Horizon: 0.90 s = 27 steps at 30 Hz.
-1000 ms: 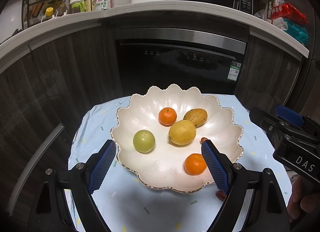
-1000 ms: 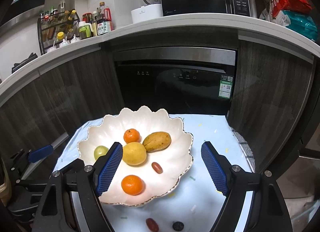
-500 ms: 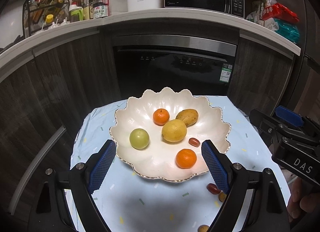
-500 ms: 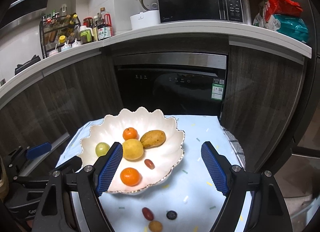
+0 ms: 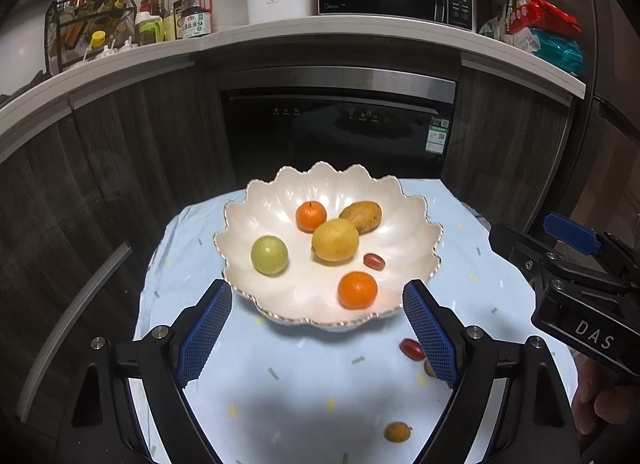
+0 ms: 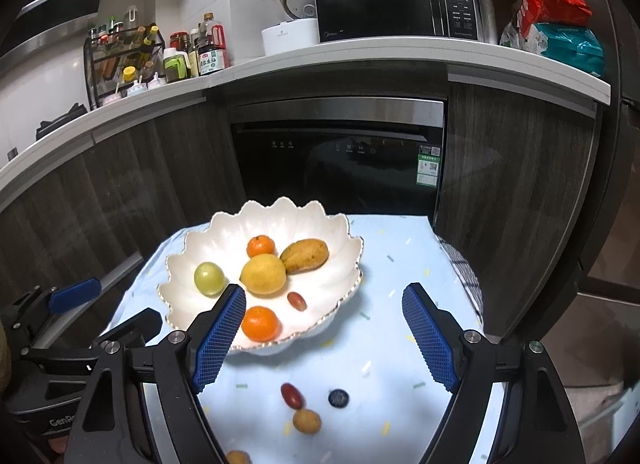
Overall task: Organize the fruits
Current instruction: 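Withdraw both grippers from the bowl toward the remaining small fruits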
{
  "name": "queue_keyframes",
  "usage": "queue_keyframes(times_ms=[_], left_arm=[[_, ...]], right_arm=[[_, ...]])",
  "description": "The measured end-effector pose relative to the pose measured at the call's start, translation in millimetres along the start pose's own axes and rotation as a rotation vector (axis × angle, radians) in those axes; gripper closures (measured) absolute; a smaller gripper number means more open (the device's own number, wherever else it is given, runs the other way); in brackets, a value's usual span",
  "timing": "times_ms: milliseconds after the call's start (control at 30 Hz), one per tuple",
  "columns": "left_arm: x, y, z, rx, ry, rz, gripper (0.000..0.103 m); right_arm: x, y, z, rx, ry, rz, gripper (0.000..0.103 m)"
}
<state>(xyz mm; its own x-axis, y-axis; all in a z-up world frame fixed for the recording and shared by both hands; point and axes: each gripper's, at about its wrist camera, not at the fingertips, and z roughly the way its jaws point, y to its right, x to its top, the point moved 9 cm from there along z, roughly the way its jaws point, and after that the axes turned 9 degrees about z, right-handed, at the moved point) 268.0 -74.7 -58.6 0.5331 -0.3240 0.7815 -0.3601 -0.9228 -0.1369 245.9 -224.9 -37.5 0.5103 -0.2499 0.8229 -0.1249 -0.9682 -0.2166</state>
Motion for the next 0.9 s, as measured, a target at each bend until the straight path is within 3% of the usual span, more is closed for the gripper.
queue_keyframes(times_ms=[900], left_arm=[[-59.3,43.5,-7.4,-0.061,-0.029,0.079,0.015]], right_arm=[[-60.6,20.1,-12.8,-0.01,-0.041,-0.072,0.022]])
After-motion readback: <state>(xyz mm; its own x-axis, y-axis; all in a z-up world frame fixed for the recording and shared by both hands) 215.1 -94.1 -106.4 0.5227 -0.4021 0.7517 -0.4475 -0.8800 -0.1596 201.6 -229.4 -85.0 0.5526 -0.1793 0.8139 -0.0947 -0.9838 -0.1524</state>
